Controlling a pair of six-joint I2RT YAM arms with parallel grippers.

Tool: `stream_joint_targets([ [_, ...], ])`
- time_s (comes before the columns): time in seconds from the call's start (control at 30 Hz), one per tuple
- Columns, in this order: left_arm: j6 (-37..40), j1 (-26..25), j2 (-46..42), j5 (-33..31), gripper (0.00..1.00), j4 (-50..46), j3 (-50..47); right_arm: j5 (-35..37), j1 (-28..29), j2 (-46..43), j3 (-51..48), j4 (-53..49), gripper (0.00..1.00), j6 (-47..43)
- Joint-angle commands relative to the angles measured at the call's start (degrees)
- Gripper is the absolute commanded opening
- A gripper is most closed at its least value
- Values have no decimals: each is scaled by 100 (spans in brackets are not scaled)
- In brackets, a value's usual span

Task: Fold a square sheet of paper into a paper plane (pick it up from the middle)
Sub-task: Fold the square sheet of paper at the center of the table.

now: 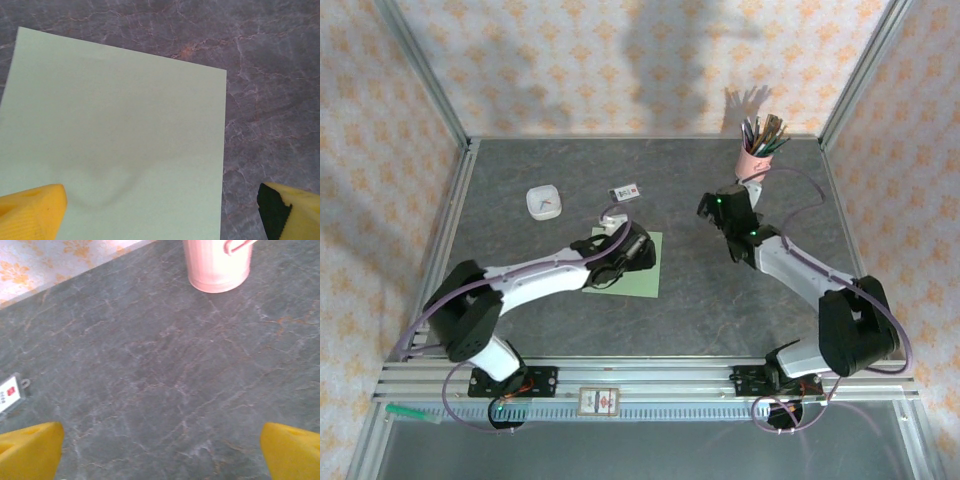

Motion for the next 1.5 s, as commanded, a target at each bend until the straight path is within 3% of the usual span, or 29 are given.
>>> stream_joint_targets([
  [0.0, 263, 65, 487, 5, 99, -723, 529, 24, -80, -197, -192, 174, 100, -359],
  [0.17, 805, 335, 1015, 184, 100, -1225, 969, -64, -168, -380, -400, 229, 100, -420],
  [0.53, 1378, 672, 1527, 675, 100, -1260, 1321, -218, -178, -342, -479, 334, 100, -385],
  [1.47, 1413, 818, 1895, 985, 100, -1025, 1217, -187, -187, -192, -452, 316, 100, -423],
])
